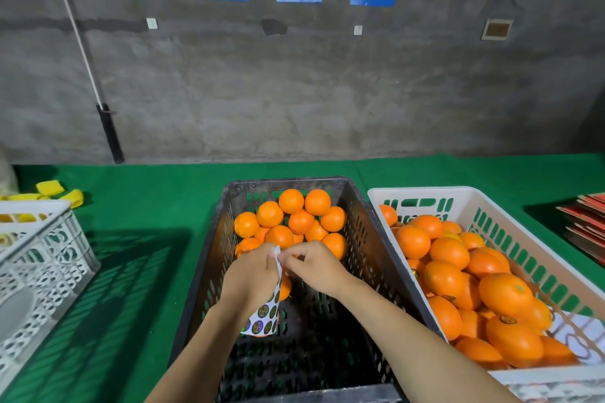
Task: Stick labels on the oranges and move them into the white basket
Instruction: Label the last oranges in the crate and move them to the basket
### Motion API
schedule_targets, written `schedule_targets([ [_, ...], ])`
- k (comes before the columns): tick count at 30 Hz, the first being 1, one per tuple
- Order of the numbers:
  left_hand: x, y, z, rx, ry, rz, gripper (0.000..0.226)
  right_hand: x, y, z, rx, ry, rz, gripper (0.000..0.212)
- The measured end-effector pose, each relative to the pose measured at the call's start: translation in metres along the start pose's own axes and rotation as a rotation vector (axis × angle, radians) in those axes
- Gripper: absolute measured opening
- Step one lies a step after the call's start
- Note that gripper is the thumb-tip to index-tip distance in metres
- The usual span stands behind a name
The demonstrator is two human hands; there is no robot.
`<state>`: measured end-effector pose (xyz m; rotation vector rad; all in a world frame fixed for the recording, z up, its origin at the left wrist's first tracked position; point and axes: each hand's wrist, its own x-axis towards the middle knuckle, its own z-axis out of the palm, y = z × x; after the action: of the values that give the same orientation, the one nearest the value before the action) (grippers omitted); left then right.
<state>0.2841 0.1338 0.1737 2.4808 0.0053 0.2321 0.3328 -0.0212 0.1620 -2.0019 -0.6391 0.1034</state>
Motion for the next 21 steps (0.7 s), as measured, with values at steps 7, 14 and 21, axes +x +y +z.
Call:
schedule_targets([
  [7,0.002,0.002,-0.004,0.062,0.114,-0.156,0.033,0.004,0.006,0.000,0.122,0.148,0.075,0.027],
  [14,0.004,0.000,-0.014,0.189,0.325,-0.257,0.038,-0.003,0.039,0.006,-0.320,0.030,0.294,0.017],
  [21,0.007,-0.006,-0.018,0.217,0.431,-0.227,0.051,0.002,0.040,0.042,-0.751,-0.349,0.122,0.030],
])
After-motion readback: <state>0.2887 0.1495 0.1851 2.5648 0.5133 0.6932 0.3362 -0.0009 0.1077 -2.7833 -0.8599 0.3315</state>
